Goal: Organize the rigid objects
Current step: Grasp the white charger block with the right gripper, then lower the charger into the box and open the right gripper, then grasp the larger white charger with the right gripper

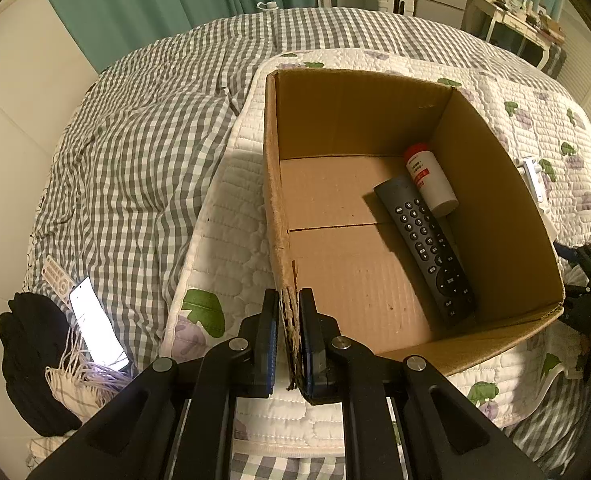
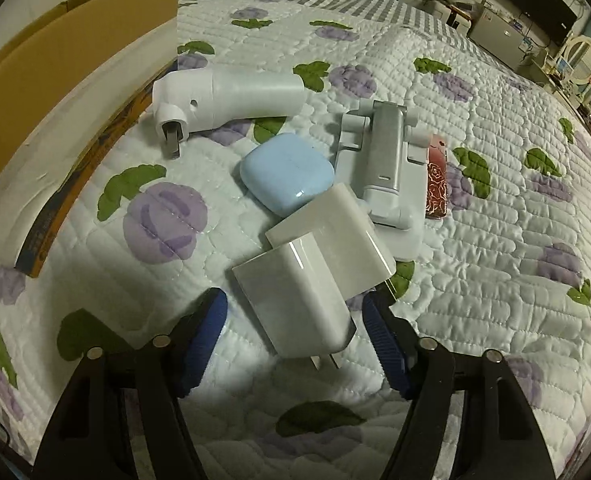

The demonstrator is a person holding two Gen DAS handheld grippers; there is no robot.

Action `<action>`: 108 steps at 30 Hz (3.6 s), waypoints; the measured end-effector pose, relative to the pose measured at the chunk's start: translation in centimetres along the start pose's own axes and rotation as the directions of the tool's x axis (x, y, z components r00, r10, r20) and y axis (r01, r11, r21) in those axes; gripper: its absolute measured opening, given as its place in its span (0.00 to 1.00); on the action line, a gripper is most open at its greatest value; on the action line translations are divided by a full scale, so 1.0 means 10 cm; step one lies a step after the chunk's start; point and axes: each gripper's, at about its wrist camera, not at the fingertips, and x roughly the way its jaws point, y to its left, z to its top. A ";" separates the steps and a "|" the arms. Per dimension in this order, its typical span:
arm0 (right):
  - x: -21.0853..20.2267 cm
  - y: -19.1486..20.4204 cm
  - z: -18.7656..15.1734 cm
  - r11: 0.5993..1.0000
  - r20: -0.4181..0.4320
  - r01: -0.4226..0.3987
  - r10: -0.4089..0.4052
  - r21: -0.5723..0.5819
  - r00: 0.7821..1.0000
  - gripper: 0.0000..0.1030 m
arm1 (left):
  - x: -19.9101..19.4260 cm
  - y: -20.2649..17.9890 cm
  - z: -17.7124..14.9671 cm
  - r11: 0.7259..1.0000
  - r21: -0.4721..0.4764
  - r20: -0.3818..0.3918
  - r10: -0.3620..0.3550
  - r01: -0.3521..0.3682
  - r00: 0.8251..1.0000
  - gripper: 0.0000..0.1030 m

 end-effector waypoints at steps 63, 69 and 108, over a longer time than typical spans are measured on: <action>-1.30 1.15 1.22 0.966 0.384 -0.224 0.257 -0.128 0.887 0.80 | 0.00 -0.01 0.04 1.000 0.001 0.011 -0.006 0.006 1.000 0.10; -1.82 0.60 1.14 0.986 0.508 -0.159 0.163 -0.052 0.846 0.87 | -0.01 -0.02 0.02 1.000 0.004 0.015 -0.003 0.003 1.000 0.10; 0.03 -0.13 0.07 0.988 0.051 0.122 -0.117 -0.095 0.992 0.67 | -0.02 0.00 -0.01 1.000 0.007 0.019 0.011 -0.011 1.000 0.10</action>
